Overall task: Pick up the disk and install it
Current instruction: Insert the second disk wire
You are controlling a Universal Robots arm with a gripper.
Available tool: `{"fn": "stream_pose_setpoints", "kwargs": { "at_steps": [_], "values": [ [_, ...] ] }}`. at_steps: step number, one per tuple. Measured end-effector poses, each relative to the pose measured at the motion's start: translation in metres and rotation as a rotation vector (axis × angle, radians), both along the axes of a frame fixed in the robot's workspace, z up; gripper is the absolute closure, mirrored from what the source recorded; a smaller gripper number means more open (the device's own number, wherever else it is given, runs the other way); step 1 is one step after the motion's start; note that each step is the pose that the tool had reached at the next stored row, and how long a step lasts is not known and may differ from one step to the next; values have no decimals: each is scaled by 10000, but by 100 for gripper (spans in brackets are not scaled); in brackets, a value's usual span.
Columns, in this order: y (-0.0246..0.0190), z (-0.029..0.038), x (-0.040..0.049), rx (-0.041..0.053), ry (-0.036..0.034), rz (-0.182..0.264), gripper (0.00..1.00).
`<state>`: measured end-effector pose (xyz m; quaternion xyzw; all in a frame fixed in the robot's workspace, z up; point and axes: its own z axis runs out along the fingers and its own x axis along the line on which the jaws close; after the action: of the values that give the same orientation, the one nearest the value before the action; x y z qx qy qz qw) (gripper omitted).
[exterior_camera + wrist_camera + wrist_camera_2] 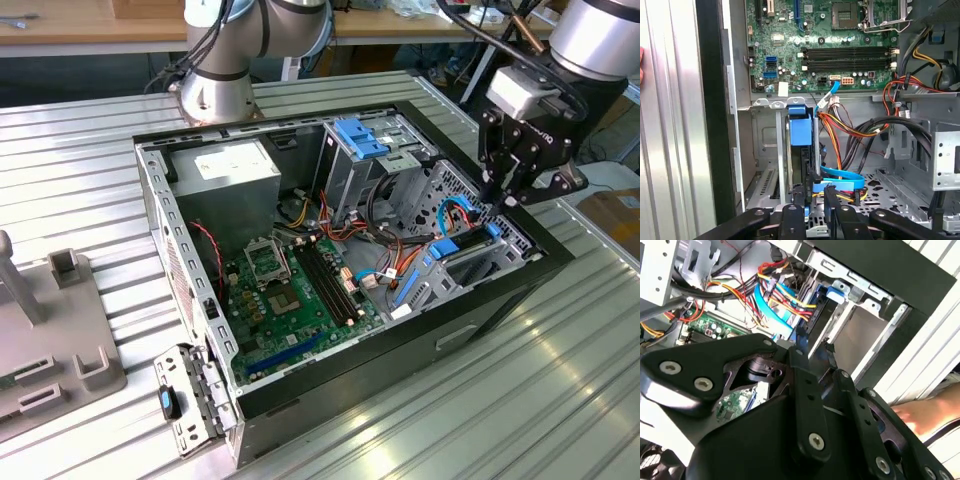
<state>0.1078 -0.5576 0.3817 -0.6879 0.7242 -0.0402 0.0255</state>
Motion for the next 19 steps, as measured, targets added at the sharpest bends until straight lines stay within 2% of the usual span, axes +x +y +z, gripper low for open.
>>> {"fn": "stream_pose_setpoints", "kwargs": {
  "at_steps": [1,2,4,12,14,19],
  "values": [
    [0,-95,-35,-1,-36,-1,70],
    [0,-97,-35,-1,-36,-1,70],
    [0,-98,-35,0,-36,-1,84],
    [0,-100,-35,7,-36,-1,84],
    [-4,-100,-35,520,-37,-2,84],
    [-14,-102,-35,505,-36,-2,84]
  ]
}}
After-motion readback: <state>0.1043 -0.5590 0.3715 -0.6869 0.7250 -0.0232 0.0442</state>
